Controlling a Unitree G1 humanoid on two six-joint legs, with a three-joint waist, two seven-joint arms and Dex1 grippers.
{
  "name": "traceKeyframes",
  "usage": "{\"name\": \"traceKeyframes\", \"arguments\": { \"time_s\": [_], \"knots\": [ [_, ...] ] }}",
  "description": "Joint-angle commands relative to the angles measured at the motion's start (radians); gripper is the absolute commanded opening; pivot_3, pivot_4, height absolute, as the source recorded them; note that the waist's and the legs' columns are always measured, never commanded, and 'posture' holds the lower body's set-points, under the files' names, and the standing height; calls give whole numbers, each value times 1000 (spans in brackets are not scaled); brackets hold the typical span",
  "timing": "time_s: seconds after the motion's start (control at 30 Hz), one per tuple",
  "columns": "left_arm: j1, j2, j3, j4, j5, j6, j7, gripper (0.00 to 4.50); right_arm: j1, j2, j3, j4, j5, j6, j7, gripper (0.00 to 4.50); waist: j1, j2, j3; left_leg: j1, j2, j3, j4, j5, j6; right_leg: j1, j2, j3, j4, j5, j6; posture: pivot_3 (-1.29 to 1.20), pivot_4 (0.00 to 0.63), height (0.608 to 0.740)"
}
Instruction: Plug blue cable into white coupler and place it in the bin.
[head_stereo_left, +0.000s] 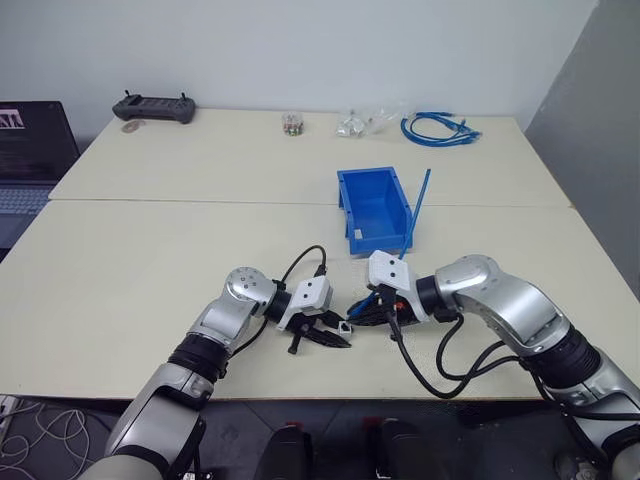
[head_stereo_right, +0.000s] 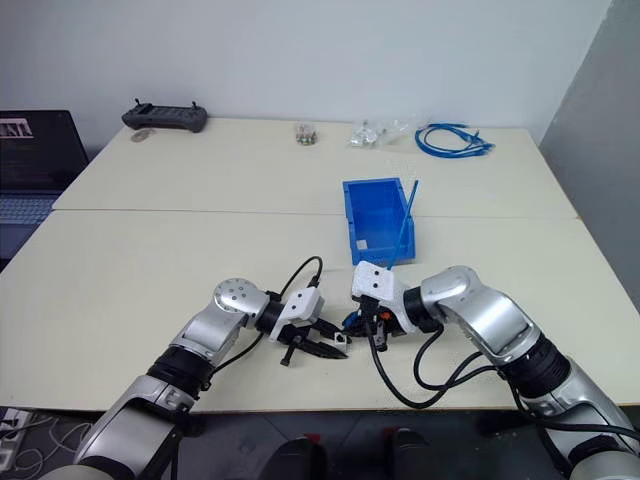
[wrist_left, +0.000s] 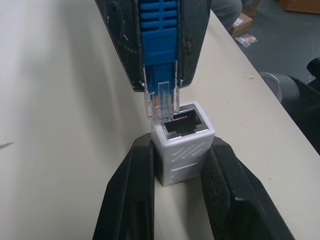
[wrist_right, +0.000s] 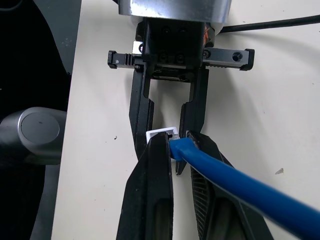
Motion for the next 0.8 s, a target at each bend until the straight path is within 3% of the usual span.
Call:
{"name": "traceKeyframes", "arguments": {
  "time_s": [0.03,0.8],
  "knots": [
    [10,10,-15,11,27,9,3,934,17,-1,45,-3,-23,13,24,217,0,0,-1,0,0,0,0,0,0,0,0,0,0,0,0,0,150,740],
    [43,38,-11,-31,26,25,12,934,8,30,87,36,-80,-21,89,217,-9,0,-5,2,0,1,0,0,0,0,0,1,3,-1,0,0,150,740]
  ]
}}
